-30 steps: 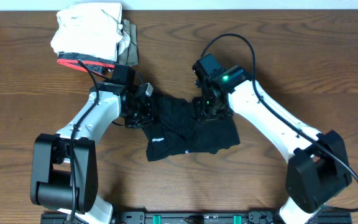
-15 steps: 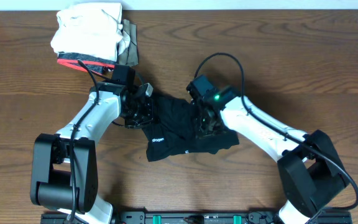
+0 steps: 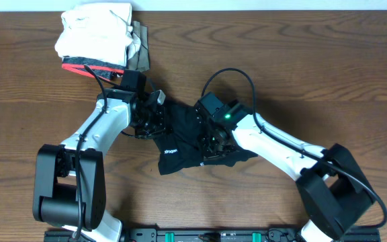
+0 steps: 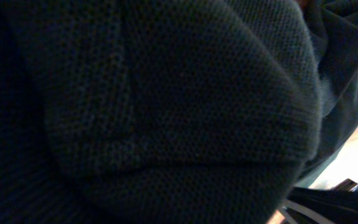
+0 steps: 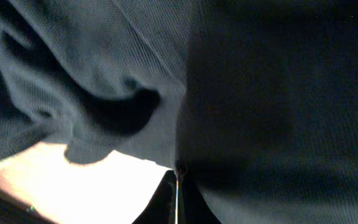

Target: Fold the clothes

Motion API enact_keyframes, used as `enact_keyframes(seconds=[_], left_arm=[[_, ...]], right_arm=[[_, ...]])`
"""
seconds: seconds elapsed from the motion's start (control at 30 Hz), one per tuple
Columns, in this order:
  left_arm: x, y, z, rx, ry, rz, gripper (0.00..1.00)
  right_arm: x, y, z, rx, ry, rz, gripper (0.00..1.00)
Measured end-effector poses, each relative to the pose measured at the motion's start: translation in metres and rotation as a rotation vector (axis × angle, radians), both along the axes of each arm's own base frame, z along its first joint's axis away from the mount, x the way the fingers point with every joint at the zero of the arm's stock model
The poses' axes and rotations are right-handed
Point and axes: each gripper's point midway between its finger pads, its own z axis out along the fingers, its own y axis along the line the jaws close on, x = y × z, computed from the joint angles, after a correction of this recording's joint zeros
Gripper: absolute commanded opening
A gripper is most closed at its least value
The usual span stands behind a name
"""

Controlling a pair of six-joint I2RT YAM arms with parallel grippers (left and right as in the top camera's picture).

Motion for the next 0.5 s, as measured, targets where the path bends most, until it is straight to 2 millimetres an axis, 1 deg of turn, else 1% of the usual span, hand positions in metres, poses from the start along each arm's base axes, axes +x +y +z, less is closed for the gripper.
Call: enact_keyframes(seconds=[0.07,0.13,0.17,0.27,0.33,0.4,0.43,0.5], left_arm=[[0.0,0.0,0.0,0.0,0.002,0.0,0.14],[-0.001,0.0,0.0,0.001,0.005,0.0,0.14],[-0.001,0.0,0.0,0.001,0.005,0.0,0.13],[-0.001,0.0,0.0,0.001,0.005,0.0,0.14],[-0.001,0.0,0.0,0.001,0.005,0.0,0.14],[-0.001,0.0,0.0,0.001,0.005,0.0,0.14],[-0.001,0.0,0.0,0.001,0.005,0.0,0.13],[-0.001,0.0,0.0,0.001,0.004,0.0,0.14]], right_arm=[[0.002,-0.005,0.013,-0.014,-0.017,-0.009,0.06],[0.01,-0.011,0.034,-0.022,-0.073,-0.032,0.11],[0.017,-0.014,0.047,-0.015,-0.111,-0.048,0.12],[0.042,-0.03,0.091,0.019,-0.251,-0.117,0.07],[0.055,-0.043,0.109,0.027,-0.311,-0.167,0.06],[0.066,-0.058,0.116,0.018,-0.34,-0.214,0.06],[0.07,-0.064,0.115,0.006,-0.344,-0.232,0.06],[0.076,-0.072,0.106,-0.023,-0.334,-0.254,0.05]])
